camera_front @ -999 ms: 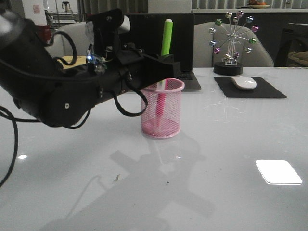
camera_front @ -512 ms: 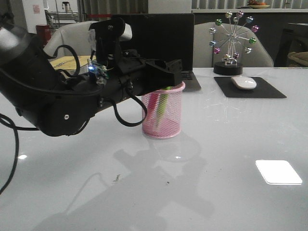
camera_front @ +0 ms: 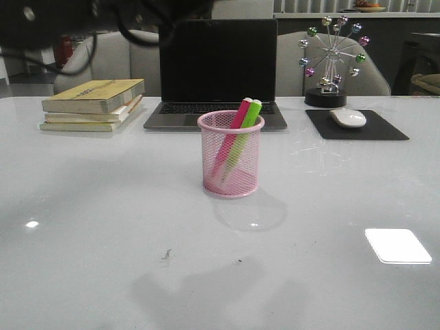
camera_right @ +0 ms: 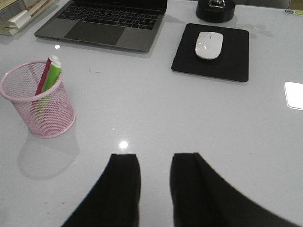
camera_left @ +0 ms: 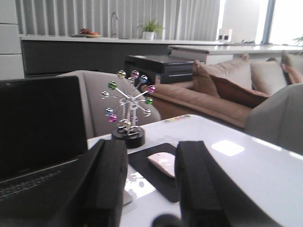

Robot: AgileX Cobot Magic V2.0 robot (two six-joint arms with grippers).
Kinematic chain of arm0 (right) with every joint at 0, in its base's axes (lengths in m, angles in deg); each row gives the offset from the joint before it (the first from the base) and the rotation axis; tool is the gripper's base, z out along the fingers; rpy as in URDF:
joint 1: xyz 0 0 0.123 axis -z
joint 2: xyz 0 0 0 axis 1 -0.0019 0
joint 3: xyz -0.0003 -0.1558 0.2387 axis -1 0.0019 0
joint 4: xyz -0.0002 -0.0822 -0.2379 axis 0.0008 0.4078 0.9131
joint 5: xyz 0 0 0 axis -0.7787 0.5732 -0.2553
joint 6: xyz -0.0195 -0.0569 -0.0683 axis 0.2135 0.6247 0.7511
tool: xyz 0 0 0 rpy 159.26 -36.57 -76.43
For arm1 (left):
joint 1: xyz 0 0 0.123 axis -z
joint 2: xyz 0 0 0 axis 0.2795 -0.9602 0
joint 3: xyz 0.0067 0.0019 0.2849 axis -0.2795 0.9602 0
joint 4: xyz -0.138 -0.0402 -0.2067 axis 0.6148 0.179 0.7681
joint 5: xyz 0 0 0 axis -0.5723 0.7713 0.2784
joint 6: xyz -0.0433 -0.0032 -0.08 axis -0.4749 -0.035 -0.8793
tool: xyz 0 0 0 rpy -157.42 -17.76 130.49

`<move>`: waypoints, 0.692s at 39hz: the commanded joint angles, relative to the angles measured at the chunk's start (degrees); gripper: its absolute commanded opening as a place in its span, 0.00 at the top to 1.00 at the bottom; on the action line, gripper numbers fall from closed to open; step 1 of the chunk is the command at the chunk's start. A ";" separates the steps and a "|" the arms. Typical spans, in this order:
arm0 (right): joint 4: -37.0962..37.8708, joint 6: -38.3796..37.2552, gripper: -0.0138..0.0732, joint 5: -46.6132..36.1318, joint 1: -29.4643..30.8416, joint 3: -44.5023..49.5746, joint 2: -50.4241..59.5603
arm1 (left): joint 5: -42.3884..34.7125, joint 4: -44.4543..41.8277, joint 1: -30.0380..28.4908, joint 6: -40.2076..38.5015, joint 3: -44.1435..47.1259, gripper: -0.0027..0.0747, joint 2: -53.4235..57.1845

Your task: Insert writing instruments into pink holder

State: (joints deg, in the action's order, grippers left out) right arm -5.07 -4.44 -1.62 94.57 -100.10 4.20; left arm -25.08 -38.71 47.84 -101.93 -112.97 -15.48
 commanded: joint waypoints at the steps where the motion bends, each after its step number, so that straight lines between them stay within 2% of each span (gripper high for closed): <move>1: -1.53 0.32 0.49 -2.77 -0.14 -1.51 -0.12 | 10.74 -0.40 -1.77 -0.11 -3.03 0.56 9.81; 5: -1.53 0.32 0.49 -2.77 -0.14 -1.51 -0.12 | 21.45 -0.40 -4.31 -0.11 -4.07 0.56 15.63; 12: -1.53 0.32 0.49 -2.77 -0.14 -1.51 -0.12 | 35.29 -0.53 -8.89 -0.11 -4.07 0.56 24.16; 18: -1.53 0.32 0.49 -2.77 -0.14 -1.51 -0.12 | 50.33 -5.40 -12.36 0.28 -4.07 0.56 29.57; 22: -1.53 0.32 0.49 -2.77 -0.14 -1.51 -0.12 | 56.10 -8.20 -14.28 0.28 -3.62 0.56 32.20; 27: -1.53 0.32 0.49 -2.77 -0.14 -1.51 -0.12 | 57.25 -9.09 -17.30 0.28 -0.94 0.56 35.43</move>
State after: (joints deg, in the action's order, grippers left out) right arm -5.07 -4.44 -1.62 94.57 -100.10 4.20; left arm 34.60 -46.62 32.25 -101.61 -113.79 16.55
